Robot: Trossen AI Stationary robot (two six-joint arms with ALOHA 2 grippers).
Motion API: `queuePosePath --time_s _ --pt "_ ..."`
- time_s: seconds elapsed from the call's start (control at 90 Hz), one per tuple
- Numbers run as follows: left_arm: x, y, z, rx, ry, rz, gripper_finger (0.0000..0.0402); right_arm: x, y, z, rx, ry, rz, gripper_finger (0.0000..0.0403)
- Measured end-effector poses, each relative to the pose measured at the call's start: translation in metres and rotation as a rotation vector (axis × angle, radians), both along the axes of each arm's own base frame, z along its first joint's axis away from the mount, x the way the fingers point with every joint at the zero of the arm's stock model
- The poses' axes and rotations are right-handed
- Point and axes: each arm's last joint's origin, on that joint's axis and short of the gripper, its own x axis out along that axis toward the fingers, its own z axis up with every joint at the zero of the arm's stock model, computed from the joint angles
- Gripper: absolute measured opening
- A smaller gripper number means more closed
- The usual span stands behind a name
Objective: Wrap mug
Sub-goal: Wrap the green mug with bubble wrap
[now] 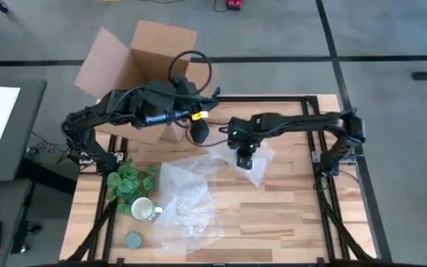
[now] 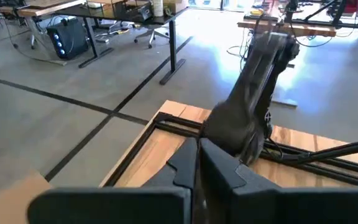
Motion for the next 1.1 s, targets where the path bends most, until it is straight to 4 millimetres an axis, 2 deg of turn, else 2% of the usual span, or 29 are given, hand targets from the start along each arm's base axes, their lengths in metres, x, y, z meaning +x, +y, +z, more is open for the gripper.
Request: queuePosePath --time_s 0.167,0.3,0.4,0.478,0.644,0.844,0.956,1.1 --pt "0.000 -0.002 0.000 -0.014 -0.004 -0.002 0.0000 0.010 -0.003 -0.043 -0.029 0.139 -0.002 0.0000" --pt "0.000 -0.003 0.000 -0.032 -0.012 -0.003 0.0000 0.012 -0.004 -0.050 -0.034 0.162 0.003 0.0000" --pt "0.000 -0.004 0.000 -0.034 -0.013 -0.003 0.0000 0.007 0.000 -0.035 -0.049 0.151 0.008 0.0000" --pt "0.000 -0.004 0.000 -0.039 -0.016 -0.003 0.0000 0.002 0.001 -0.016 -0.063 0.128 -0.001 0.0000" --pt "0.000 -0.004 0.000 -0.039 -0.018 -0.002 0.0000 -0.013 0.000 0.036 -0.088 0.009 -0.024 0.0000" --pt "0.000 -0.004 0.000 -0.047 -0.021 0.000 0.0000 -0.036 0.003 0.067 -0.075 -0.041 -0.033 0.0000" --pt "0.000 -0.004 0.000 -0.047 -0.020 0.000 0.0000 -0.042 0.005 0.071 -0.012 -0.034 -0.020 0.0000" --pt "0.000 -0.004 0.000 -0.048 -0.020 0.001 0.0000 -0.042 0.005 0.046 -0.003 -0.004 -0.014 0.0000"
